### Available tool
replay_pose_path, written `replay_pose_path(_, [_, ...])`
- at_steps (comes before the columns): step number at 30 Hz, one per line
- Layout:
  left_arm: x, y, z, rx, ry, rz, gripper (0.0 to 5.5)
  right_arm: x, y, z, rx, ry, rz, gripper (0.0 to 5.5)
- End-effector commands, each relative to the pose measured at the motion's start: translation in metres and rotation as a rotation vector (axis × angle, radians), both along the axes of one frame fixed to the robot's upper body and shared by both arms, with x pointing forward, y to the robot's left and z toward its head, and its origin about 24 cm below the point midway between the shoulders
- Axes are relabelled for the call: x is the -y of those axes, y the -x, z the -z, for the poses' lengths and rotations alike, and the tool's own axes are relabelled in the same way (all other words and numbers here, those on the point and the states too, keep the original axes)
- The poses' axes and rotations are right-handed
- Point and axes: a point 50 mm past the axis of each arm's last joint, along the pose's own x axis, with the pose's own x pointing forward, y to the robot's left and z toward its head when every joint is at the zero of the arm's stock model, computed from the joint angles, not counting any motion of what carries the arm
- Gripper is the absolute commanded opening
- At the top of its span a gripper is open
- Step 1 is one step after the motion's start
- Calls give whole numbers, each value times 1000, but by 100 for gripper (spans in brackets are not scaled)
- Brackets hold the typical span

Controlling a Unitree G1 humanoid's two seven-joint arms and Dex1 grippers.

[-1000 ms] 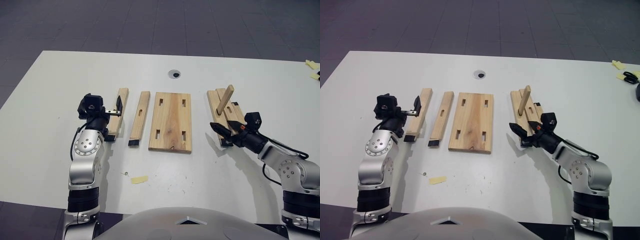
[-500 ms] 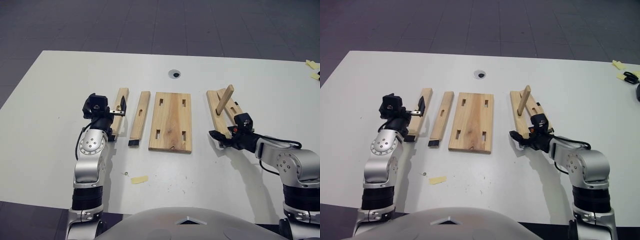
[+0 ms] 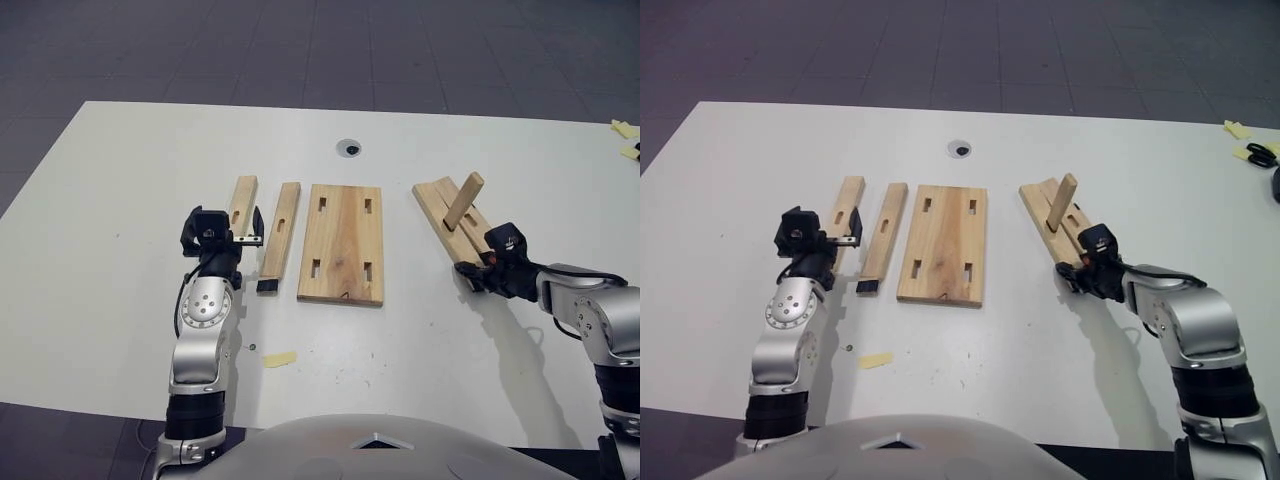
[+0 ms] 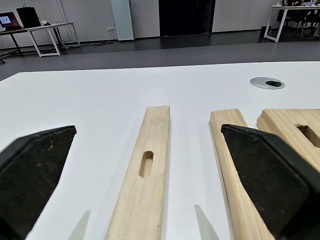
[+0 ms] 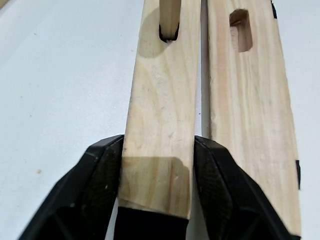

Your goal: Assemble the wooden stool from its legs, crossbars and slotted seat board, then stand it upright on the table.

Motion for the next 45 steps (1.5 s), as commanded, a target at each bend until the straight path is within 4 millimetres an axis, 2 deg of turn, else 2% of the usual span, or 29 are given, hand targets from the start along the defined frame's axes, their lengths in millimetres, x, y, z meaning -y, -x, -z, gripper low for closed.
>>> replay_pose_path(1, [1, 2, -4, 28, -2, -28, 540, 6, -7, -4, 6, 30, -12, 206])
replay_pose_path(7, [-3, -6, -10, 53, -24, -29, 540, 2, -19, -6, 75, -23, -35, 206])
replay_pose_path(9, [-7, -12, -19, 82, -38, -19, 540, -7, -25, -10, 156, -109, -66, 206])
replay_pose_path(11, [-11, -21, -37, 131, 5, -10, 540, -15, -35, -19, 279, -208, -76, 206])
replay_pose_path(13, [-15, -33, -65, 201, 258, 8, 540, -20, -45, -33, 441, -303, -67, 206])
replay_pose_path(16, [-4, -47, -101, 235, 710, 236, 540, -29, -44, -44, 622, -381, -91, 206])
replay_pose_path(18, [-3, -56, -111, 176, 787, 348, 540, -33, -40, -35, 641, -381, -62, 206])
replay_pose_path(21, [-15, -66, -109, 69, 714, 320, 540, -38, -29, -18, 602, -375, -14, 206])
replay_pose_path(25, [-15, -61, -105, -12, 698, 305, 540, -29, 2, 10, 491, -282, 17, 206])
replay_pose_path(29, [-1, -55, -106, -50, 853, 369, 540, -43, 4, -6, 627, -405, 24, 206])
replay_pose_path(36, [16, -63, -109, -162, 1084, 531, 540, -84, -3, -28, 874, -457, -102, 206])
replay_pose_path(41, [35, -63, -115, -234, 1136, 647, 540, -110, 1, -27, 937, -471, -211, 206])
replay_pose_path(45, [45, -63, -113, -294, 1169, 669, 540, -129, 2, -24, 951, -503, -274, 206])
